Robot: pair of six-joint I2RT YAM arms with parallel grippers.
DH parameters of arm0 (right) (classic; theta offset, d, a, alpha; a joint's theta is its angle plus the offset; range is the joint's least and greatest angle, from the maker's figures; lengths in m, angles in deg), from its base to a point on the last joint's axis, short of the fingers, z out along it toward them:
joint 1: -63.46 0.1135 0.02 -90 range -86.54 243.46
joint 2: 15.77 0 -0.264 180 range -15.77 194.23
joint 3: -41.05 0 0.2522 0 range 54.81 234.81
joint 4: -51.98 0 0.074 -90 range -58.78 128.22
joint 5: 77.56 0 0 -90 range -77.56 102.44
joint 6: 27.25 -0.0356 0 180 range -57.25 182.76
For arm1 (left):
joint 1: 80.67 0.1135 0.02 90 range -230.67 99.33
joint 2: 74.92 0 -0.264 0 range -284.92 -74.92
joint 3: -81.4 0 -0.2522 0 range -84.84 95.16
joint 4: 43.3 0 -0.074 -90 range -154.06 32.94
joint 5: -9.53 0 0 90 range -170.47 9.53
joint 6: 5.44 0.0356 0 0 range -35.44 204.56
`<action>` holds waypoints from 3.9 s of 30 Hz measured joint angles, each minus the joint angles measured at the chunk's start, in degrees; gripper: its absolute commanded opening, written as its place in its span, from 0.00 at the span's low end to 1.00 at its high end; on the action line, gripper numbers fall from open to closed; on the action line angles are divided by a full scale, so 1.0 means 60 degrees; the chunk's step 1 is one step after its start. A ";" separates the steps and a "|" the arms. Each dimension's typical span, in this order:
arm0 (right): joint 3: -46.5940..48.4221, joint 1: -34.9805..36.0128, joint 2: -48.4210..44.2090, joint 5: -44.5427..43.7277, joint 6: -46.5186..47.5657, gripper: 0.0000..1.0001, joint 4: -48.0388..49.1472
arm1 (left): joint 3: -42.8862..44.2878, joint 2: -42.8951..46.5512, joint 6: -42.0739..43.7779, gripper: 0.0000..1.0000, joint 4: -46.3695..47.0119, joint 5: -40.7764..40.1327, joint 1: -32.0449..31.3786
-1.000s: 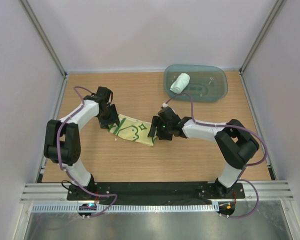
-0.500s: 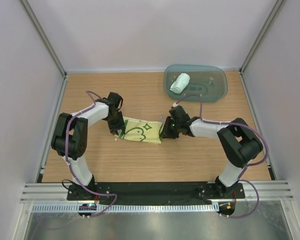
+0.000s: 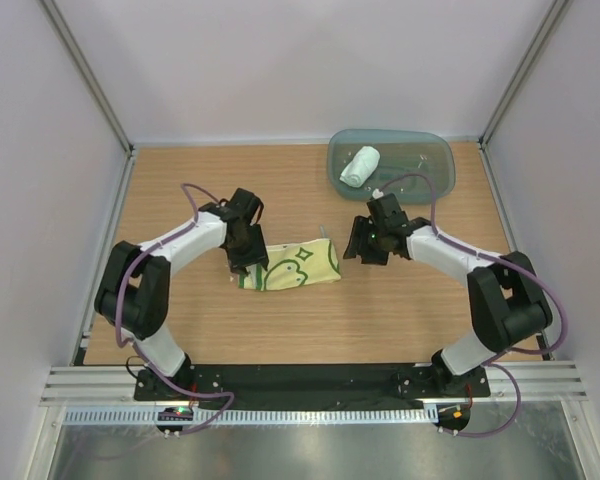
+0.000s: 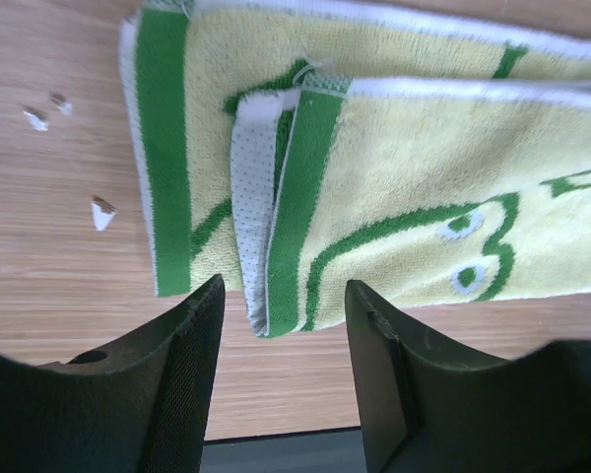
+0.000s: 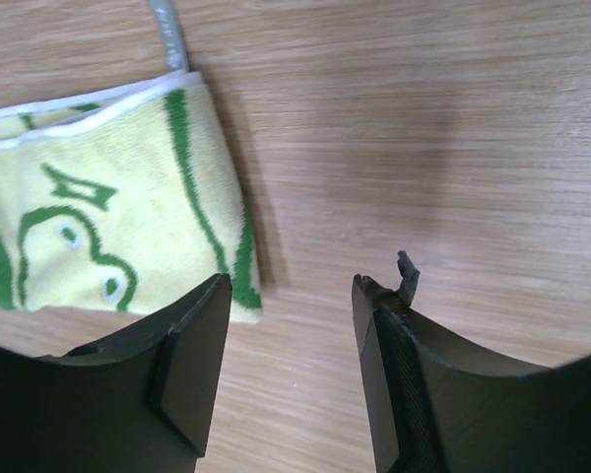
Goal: Roll the towels
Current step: Fold the towel
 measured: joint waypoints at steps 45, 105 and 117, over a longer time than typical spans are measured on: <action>-0.0113 0.0226 -0.0696 0.0721 0.0040 0.59 -0.0248 | 0.1745 -0.2069 0.0543 0.00 0.0025 -0.1300 0.0426; -0.0382 0.0455 -0.0612 0.0798 0.0040 0.58 -0.0142 | 0.2911 -0.1701 0.1712 0.37 -0.0535 -0.1078 0.1049; -0.0382 0.0528 -0.0608 0.0794 0.0040 0.58 -0.0146 | 0.2320 -0.1945 0.1530 0.35 -0.0266 -0.0758 0.0612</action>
